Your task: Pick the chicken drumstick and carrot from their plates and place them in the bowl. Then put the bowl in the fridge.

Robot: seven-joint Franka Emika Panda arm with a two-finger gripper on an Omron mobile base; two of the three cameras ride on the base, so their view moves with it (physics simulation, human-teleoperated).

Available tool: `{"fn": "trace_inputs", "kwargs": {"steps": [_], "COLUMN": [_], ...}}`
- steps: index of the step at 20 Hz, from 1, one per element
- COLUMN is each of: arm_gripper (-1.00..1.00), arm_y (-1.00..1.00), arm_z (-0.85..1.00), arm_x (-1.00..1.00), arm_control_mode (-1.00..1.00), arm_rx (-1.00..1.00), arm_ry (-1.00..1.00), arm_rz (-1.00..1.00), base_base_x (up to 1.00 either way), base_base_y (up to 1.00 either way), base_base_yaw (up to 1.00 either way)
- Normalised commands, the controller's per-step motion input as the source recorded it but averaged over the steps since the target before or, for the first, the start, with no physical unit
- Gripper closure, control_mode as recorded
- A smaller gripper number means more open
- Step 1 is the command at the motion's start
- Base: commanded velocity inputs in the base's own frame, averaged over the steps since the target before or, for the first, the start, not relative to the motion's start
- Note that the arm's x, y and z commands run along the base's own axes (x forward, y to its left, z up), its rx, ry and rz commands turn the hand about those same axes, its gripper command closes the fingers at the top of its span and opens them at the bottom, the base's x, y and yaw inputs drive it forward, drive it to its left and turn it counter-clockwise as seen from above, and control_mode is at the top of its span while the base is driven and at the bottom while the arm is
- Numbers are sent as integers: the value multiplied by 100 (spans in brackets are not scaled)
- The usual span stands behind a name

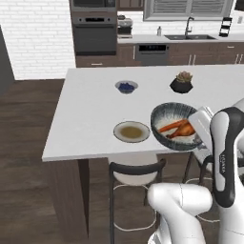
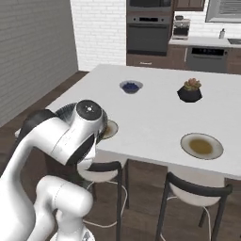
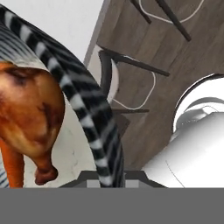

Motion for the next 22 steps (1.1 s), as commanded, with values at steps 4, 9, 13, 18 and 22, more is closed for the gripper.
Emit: {"fn": "trace_inputs", "kwargs": {"steps": [4,9,13,18,22], "arm_gripper": [100,100,100,100,100], "arm_y": [0,0,0,0,0], "arm_z": [0,0,0,0,0], "arm_x": [0,0,0,0,0], "arm_control_mode": [100,100,100,100,100], "arm_rx": [0,0,0,0,0], "arm_ry": [0,0,0,0,0], "arm_rz": [0,0,0,0,0], "base_base_x": [-72,-11,0,0,0], "base_base_y": [-93,-54,0,0,0], "base_base_yaw": [-29,-74,-96,-90,-89]}}
